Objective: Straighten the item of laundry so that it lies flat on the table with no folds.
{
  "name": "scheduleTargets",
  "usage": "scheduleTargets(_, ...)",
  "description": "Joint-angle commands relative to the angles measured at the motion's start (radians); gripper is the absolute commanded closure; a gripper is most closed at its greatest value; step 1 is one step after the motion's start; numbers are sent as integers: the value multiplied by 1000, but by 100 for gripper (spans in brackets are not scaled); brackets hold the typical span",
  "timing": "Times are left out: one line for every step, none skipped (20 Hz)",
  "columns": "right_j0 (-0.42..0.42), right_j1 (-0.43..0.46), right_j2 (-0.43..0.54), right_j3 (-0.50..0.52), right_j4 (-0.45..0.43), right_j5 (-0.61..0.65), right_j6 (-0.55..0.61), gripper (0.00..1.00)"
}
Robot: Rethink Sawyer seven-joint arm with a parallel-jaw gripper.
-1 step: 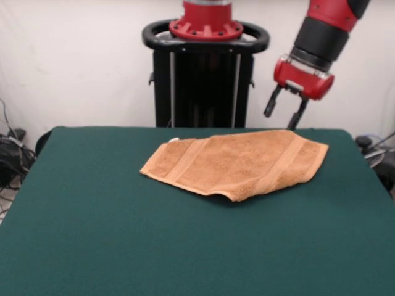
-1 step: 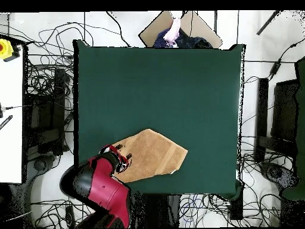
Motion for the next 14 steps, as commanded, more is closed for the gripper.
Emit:
scheduleTargets(-103,30,106,-92,-78,9,83,0)
scheduleTargets(-105,31,113,-93,-84,4,89,0)
scheduleTargets(-98,39,110,-95,-88,1,99,0)
scheduleTargets(-96,48,111,-96,-91,-11,114,0)
scheduleTargets(-103,60,117,-100,-96,-29,121,0)
scheduleTargets(-117,68,130,-102,-102,-53,130,0)
scheduleTargets(-134,76,146,-108,-108,-73,136,0)
scheduleTargets(-149,80,164,-111,-113,-95,145,0)
scheduleTargets(-163,80,179,-115,-119,-127,160,0)
scheduleTargets(-159,87,172,-124,-117,-141,168,0)
scheduleTargets(-155,96,156,-138,-114,-141,167,0)
scheduleTargets(-174,93,167,-140,-122,-154,169,0)
scheduleTargets(-178,99,160,-149,-121,-153,165,0)
scheduleTargets(-186,105,152,-163,-129,-147,149,0)
